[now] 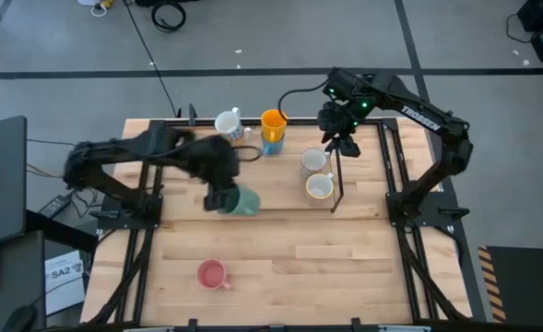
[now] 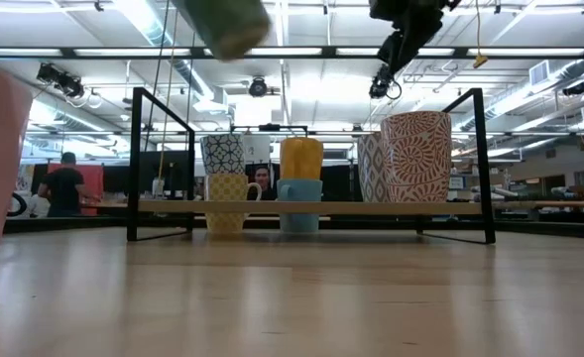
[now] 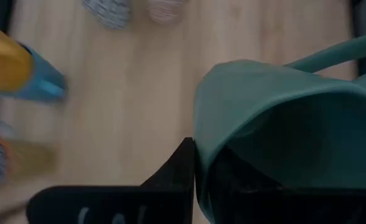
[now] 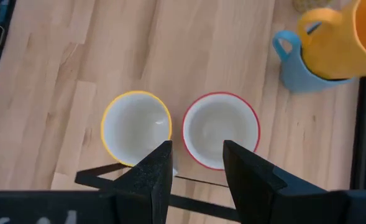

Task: Place coffee mugs
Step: Put the green mug on the shelf

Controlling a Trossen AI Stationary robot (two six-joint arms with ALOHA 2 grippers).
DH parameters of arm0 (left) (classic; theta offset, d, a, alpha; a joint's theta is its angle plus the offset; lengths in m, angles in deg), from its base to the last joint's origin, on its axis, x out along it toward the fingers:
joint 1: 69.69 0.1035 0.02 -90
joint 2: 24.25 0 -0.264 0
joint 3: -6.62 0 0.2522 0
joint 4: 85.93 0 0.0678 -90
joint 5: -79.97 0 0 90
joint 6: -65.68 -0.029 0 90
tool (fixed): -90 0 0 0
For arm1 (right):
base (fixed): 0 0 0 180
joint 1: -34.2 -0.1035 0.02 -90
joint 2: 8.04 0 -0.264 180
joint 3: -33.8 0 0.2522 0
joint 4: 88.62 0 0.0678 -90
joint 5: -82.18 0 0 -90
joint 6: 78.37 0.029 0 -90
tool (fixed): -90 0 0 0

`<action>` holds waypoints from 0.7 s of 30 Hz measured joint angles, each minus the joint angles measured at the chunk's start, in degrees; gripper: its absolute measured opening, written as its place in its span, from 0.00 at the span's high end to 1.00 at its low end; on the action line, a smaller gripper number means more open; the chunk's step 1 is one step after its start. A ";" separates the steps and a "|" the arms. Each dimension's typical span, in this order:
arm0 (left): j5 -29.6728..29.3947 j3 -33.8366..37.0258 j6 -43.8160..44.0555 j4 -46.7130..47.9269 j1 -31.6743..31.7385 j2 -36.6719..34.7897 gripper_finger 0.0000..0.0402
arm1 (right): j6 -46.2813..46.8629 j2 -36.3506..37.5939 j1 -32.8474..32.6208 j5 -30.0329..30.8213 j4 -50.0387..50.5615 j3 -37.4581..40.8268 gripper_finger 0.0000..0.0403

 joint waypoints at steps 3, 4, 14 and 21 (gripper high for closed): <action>0.03 -4.81 -7.08 -0.10 3.23 6.02 0.93 | 1.01 2.42 0.67 0.66 -2.64 3.57 0.63; 0.03 -6.39 -9.27 -0.19 4.20 7.94 0.93 | 1.56 3.14 0.83 0.93 -3.39 4.53 0.63; -0.10 -20.33 -20.69 -0.03 9.16 25.76 0.93 | 2.39 6.83 1.83 3.74 -7.01 9.56 0.63; -2.53 -22.90 -20.87 -0.40 9.55 32.91 0.93 | 2.39 6.47 1.81 3.72 -7.56 9.87 0.63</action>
